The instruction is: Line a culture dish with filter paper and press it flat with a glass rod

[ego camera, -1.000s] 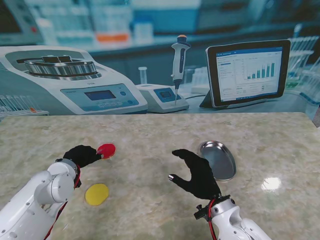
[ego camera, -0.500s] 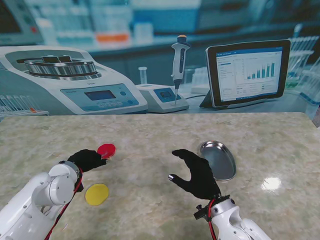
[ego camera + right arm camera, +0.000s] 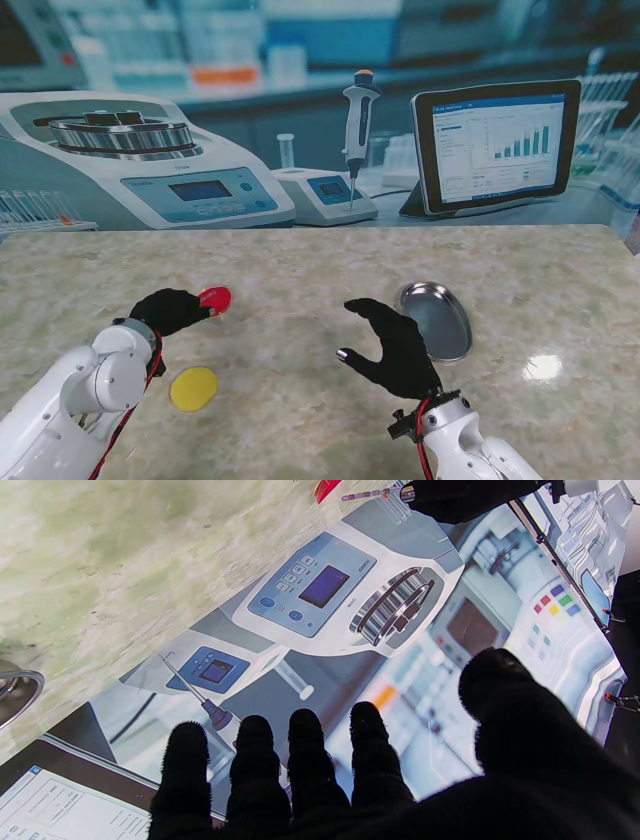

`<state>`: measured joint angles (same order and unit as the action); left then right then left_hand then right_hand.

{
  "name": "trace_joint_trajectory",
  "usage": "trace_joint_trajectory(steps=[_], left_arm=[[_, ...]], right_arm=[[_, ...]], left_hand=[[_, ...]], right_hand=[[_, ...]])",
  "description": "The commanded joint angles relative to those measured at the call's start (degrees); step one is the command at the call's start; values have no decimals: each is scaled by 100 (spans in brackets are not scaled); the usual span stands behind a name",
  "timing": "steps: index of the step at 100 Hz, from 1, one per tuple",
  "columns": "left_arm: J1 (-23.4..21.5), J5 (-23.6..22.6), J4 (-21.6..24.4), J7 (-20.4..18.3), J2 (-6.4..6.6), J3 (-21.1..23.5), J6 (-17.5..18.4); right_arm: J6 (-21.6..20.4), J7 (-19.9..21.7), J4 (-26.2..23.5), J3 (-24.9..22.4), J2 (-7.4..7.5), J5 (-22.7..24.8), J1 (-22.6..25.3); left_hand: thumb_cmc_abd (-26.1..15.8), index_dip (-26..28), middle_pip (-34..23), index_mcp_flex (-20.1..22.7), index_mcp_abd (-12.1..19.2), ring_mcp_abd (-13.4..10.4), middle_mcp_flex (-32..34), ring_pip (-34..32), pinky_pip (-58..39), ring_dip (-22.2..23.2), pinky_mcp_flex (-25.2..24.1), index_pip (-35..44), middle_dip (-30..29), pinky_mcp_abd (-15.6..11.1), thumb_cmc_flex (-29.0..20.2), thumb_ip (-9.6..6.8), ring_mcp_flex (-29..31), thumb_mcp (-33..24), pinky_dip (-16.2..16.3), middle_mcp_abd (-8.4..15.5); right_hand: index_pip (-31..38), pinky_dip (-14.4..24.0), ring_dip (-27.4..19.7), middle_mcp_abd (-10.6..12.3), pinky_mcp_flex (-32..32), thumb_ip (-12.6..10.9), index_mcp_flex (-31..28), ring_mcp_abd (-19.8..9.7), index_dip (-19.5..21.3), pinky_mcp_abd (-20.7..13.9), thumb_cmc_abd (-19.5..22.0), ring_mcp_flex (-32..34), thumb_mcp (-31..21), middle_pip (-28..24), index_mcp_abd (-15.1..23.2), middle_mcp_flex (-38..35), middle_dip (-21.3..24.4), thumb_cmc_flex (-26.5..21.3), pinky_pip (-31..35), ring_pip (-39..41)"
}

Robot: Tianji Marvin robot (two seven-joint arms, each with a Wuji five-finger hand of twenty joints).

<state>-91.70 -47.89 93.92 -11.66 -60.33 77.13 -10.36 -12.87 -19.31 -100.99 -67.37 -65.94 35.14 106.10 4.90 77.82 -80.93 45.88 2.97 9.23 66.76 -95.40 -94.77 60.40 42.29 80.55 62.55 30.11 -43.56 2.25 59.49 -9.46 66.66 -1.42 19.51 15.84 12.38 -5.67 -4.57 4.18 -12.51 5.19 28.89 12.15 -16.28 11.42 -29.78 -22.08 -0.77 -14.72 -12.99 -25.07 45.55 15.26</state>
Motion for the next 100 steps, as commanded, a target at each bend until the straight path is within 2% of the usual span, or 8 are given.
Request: trace_joint_trajectory(steps=[1, 18, 44, 100], left_arm=[[24, -52, -19, -16, -11, 17, -2], [153, -149, -188, -84, 6, -82, -152], [293, -37, -387, -267, 33, -254, -269], [164, 270, -6, -961, 122, -207, -193]], right_arm=[[25, -4, -36, 17, -27, -14, 42], [21, -4, -35, 20, -27, -16, 39], [37, -1, -40, 20, -28, -25, 40], [39, -12, -50, 12, -30, -20, 49]], left_hand=[[-137, 147, -375, 156, -488, -256, 277, -386, -560, -54, 137, 287, -26, 192, -88, -100, 276, 85, -158, 714], [-143, 148, -375, 149, -482, -257, 277, -386, -561, -56, 137, 285, -26, 187, -84, -99, 275, 93, -162, 714], [-142, 149, -374, 156, -492, -269, 278, -382, -568, -60, 149, 286, -27, 179, -90, -102, 272, 96, -173, 714], [-157, 151, -398, 181, -486, -291, 329, -426, -626, -87, 229, 304, -40, 176, -95, -112, 334, 113, -214, 736]], right_hand=[[28, -64, -93, 1, -23, -104, 104, -179, -68, -172, 148, -184, -16, -28, -49, 65, 7, -3, 93, -109], [26, -64, -92, 2, -23, -104, 105, -177, -69, -172, 150, -181, -16, -33, -48, 58, 4, -3, 93, -107], [27, -64, -92, 4, -22, -105, 107, -180, -67, -173, 149, -181, -17, -34, -36, 62, 4, -6, 93, -105], [28, -64, -94, 2, -24, -105, 106, -176, -67, -179, 147, -185, -10, -31, -46, 67, 6, -8, 92, -108]])
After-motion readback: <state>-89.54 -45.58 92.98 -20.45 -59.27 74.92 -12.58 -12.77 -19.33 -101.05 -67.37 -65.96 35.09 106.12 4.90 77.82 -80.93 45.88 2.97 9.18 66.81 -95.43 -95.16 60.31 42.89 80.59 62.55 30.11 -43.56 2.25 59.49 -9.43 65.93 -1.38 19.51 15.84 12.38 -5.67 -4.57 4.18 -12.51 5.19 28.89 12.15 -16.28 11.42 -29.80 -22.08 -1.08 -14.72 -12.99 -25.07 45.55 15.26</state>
